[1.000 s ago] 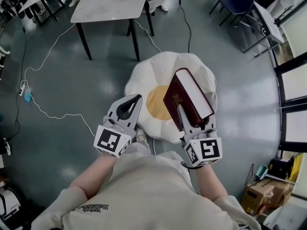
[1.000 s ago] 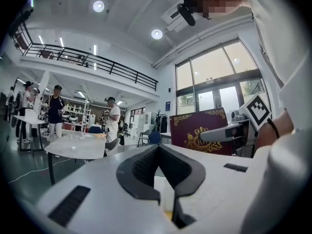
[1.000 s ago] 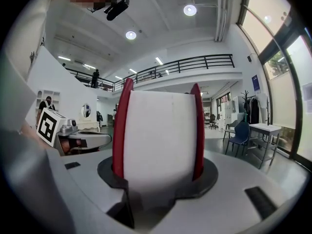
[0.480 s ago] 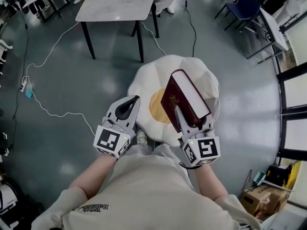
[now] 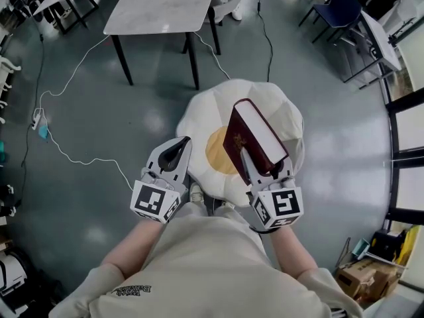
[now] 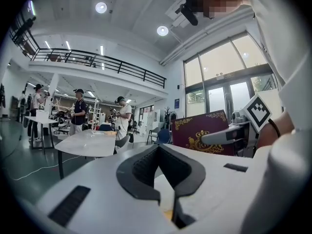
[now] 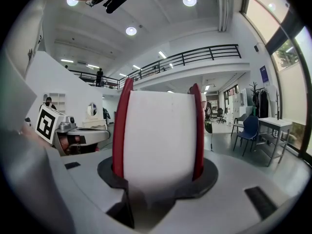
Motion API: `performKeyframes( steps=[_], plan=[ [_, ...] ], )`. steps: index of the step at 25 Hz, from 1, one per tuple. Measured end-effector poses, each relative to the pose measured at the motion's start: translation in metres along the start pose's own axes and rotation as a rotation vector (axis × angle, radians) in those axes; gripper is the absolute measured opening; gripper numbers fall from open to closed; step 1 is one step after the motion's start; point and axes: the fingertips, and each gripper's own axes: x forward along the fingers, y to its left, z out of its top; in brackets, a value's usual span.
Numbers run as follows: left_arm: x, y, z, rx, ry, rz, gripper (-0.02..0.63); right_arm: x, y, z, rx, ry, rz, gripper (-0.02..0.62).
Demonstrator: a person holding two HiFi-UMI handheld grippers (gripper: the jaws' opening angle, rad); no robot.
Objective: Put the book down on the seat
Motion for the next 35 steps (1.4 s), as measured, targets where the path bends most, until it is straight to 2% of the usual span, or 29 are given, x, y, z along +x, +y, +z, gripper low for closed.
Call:
performKeyframes(
  steps=[7,14,19,24,31,35],
  plan=[
    [0.033,0.009,-0.02,-0.01,0.018,0.009,0.003,0.029,-0.027,-0.022,0.062,0.058,-0.005,0.212],
    [0.085,0.038,-0.06,-0.023,0.039,0.0,0.003,0.098,-0.067,-0.051,0.033,0.086,-0.023,0.212],
    [0.115,0.062,-0.107,-0.019,0.016,0.0,0.003,0.155,-0.084,-0.093,-0.027,0.119,-0.009,0.213],
    [0.144,0.09,-0.178,-0.02,0.02,-0.005,0.003,0.212,-0.091,-0.164,-0.104,0.173,0.027,0.213],
    [0.18,0.121,-0.299,-0.038,0.017,0.004,0.003,0.28,-0.101,-0.291,-0.096,0.243,0.034,0.215],
    [0.2,0.134,-0.375,-0.087,0.024,-0.006,0.003,0.32,-0.117,-0.366,-0.098,0.274,0.016,0.215]
  ],
)
